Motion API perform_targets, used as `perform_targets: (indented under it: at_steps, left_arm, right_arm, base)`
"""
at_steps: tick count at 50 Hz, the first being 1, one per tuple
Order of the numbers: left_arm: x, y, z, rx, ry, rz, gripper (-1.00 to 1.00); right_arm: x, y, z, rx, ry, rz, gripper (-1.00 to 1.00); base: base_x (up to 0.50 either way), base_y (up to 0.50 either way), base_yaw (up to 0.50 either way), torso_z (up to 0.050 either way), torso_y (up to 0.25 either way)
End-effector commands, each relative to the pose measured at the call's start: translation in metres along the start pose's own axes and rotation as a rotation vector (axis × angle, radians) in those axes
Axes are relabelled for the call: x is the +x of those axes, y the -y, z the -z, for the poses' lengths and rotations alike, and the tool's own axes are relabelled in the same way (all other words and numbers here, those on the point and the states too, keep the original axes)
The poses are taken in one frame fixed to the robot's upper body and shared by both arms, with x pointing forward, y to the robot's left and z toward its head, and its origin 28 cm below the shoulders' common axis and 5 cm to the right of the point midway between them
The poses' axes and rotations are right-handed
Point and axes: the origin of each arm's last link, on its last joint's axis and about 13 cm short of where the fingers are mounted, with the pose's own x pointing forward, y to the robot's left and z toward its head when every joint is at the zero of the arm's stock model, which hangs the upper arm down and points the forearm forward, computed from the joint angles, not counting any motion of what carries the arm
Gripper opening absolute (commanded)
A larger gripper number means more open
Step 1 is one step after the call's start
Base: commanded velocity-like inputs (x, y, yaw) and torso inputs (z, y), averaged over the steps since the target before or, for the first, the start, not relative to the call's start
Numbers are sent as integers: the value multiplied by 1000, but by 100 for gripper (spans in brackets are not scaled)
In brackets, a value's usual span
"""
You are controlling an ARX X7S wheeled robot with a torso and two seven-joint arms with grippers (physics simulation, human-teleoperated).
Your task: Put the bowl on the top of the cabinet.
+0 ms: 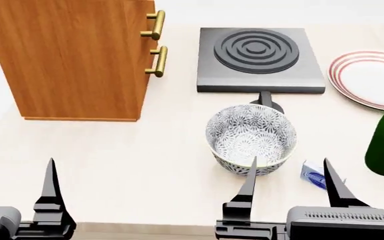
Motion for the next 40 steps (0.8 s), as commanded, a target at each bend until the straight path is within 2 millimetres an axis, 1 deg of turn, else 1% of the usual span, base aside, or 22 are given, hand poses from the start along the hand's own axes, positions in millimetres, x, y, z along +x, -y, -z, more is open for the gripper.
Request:
perform_targets:
  at_steps: [1,12,24,36,40]
  left_arm:
    - [0,-1,2,2,-3,-5,100]
    - [-1,-2,1,7,2,-8,100]
    - [-1,-2,1,8,1,-8,100]
    - [-1,-3,-1,8,5,-12,100]
    - [-2,-3,0,10,5,-11,100]
  right_arm:
    - [-1,-2,4,-3,-8,-17,100]
    - [0,-2,6,-5,-15,-8,100]
    - [-2,-1,6,7,-24,-11,100]
    - [-2,-1,5,11,-21,-8,100]
    - [-2,-1,5,21,-16,-11,100]
  base:
    - [0,500,0,0,0]
    - [0,481,0,0,0]
    - [0,2,0,0,0]
    - [-67,449,0,0,0]
    - [0,0,0,0,0]
